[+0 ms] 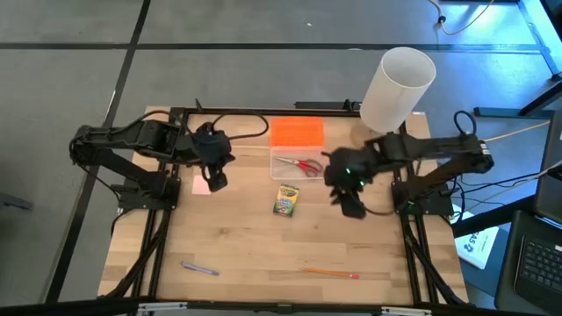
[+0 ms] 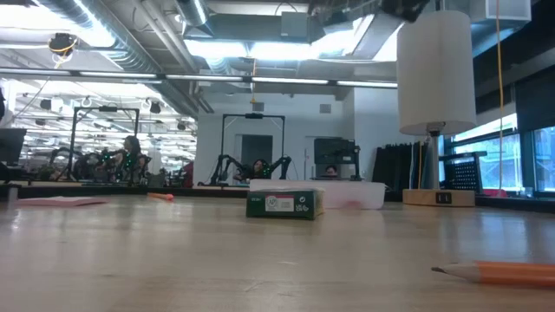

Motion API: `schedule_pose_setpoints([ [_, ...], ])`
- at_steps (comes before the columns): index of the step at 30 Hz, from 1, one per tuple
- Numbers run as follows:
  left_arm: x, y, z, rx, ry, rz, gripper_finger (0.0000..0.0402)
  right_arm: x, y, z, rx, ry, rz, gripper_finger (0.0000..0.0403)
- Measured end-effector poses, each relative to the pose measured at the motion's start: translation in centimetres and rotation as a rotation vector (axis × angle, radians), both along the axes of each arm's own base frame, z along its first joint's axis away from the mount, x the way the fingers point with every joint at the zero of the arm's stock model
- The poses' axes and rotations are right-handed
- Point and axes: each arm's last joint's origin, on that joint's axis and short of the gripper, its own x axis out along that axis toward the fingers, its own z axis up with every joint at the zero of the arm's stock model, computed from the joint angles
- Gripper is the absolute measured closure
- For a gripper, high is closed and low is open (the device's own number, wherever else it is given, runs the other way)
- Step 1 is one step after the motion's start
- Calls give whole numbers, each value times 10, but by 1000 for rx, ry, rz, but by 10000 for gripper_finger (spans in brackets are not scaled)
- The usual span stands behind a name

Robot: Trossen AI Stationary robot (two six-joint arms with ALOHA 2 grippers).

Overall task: Pack school essentials
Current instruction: Put the bottom orange pencil into the orange supply box

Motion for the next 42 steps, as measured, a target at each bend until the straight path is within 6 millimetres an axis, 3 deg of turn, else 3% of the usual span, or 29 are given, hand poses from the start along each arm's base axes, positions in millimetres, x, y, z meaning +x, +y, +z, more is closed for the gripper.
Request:
schedule_pose_setpoints([
  [6, 3, -7, 3, 49, -26, -93, 401, -14, 38, -1, 34, 83, -89, 286],
  [12, 12, -17, 13, 55, -168, -156, 401, -34, 71, -1, -29, 109, -124, 286],
  [20, 27, -38, 17, 46, -277, -238, 401, -70, 99, -1, -120, 156, -139, 286],
  [32, 69, -72, 1, 8, -344, -295, 401, -109, 141, 0, -130, 76, -153, 286],
  [42, 78, -97, -7, -53, -368, -322, 401, -124, 163, -37, -136, 67, -122, 286],
])
